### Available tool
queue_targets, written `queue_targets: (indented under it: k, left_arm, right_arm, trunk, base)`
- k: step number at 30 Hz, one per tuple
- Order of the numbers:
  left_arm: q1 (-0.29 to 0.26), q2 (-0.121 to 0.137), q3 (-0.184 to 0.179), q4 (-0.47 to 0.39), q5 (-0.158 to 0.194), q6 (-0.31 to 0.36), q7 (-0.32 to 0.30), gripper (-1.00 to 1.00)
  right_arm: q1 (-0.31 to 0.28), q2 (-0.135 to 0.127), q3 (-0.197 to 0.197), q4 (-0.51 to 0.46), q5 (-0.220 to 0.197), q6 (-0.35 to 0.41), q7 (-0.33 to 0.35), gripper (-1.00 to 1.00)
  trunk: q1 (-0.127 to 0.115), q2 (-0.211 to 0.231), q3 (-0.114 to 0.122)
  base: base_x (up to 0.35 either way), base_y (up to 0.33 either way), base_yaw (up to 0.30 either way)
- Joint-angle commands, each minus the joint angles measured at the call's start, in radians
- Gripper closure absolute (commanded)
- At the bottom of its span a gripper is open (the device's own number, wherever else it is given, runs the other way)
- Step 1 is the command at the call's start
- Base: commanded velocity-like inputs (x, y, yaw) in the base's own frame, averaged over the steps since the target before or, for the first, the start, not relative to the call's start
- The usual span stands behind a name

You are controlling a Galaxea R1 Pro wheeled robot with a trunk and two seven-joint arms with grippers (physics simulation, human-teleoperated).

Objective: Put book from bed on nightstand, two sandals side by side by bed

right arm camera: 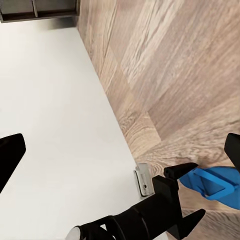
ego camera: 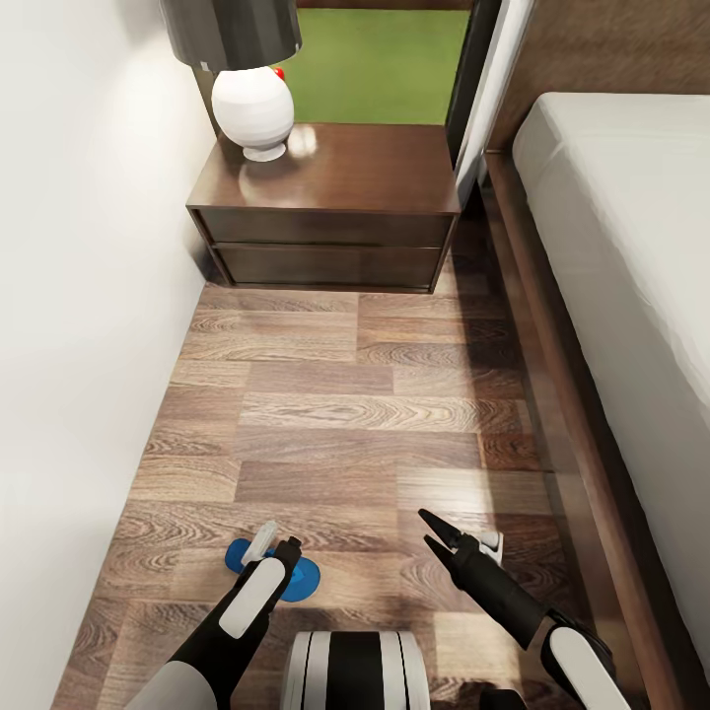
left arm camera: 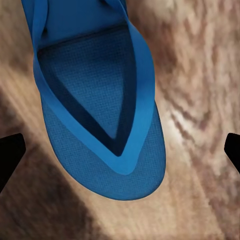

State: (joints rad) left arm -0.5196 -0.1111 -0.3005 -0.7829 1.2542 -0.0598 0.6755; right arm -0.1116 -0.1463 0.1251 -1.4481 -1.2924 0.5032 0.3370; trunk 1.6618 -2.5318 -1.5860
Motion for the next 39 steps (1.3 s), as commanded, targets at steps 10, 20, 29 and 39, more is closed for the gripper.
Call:
queue_targets:
  k: [10, 20, 29, 39]
  left_arm:
    - [0.0, 0.001, -0.003, -0.001, 0.008, -0.006, 0.004, -1.0]
    - [0.0, 0.001, -0.003, -0.001, 0.008, -0.007, 0.004, -1.0]
    - [0.0, 0.001, -0.003, -0.001, 0.008, -0.008, 0.004, -1.0]
    - [0.0, 0.001, -0.002, -0.001, 0.008, -0.008, 0.004, -1.0]
  right_arm:
    - [0.0, 0.0, 0.001, -0.002, -0.005, 0.003, 0.0, -1.0]
    - [0.0, 0.001, 0.001, -0.003, -0.004, 0.003, -0.001, -1.0]
    - [0.0, 0.005, 0.002, -0.003, -0.001, 0.002, -0.002, -1.0]
    - [0.0, 0.006, 0.002, -0.004, -0.001, 0.001, -0.002, -1.0]
  trunk:
    - [0.0, 0.0, -0.001]
    - [0.0, 0.0, -0.001]
    - [0.002, -0.001, -0.016]
    - [0.004, -0.003, -0.039]
  base:
    - [0.0, 0.0, 0.0]
    - [0.0, 0.0, 0.0]
    - [0.0, 0.0, 0.0]
    - [0.0, 0.0, 0.0]
